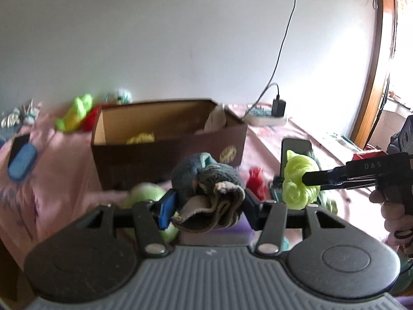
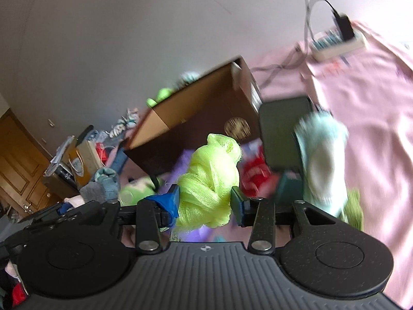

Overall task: Organize soft objects
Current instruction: 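Carry the sock and mesh puff into the brown box and open both tools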

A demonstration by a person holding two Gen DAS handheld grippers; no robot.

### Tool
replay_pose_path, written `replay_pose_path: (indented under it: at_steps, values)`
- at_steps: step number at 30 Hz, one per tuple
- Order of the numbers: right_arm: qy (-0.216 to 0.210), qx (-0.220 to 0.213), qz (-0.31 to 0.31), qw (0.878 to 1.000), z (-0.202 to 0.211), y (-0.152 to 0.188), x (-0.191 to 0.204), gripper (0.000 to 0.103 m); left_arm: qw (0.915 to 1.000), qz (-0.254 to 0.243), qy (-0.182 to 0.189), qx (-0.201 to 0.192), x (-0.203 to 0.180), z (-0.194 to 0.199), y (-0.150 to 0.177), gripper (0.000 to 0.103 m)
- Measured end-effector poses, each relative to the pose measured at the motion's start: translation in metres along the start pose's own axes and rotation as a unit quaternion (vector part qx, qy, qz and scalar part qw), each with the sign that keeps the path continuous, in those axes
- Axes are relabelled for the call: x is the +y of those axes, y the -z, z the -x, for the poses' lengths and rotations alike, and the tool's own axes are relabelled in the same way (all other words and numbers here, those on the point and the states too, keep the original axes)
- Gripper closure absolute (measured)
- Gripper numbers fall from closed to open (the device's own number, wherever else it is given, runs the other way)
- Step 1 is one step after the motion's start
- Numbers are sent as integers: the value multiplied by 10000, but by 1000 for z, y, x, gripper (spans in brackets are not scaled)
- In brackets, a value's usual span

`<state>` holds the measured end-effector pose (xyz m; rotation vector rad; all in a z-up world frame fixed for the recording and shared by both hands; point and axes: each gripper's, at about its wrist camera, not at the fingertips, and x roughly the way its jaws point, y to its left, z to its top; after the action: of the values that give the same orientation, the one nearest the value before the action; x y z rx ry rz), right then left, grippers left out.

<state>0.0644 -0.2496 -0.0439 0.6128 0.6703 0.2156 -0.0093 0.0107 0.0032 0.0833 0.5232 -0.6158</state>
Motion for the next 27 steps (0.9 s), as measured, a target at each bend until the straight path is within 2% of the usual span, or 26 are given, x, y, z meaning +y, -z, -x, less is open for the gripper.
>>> replay_pose_path:
  at_steps: [6,11,16,20,24,27]
  values:
    - [-206,-212,345,9990,-13,-42,16,77,9995,-129,-206,-221,10,-17,-34,49]
    - [-140,-340,689,9969,-40,-82,32,77,9989,-3,-346,-326,29,-39,-69,49]
    - [-74,-255,788,9965,-78,-117,38,77,9979,108,-538,-338,49,-70,-101,49]
    - [123,-2,963,9953,-120,-131,42,77,9966,153,-795,-146,63,-103,-114,48]
    - [245,280,1007,9942,-161,-132,45,78,9934,318,-1078,221,85,-142,-116,48]
    - [382,452,1108,9921,-190,-132,48,78,9906,522,-1150,520,104,-168,-112,48]
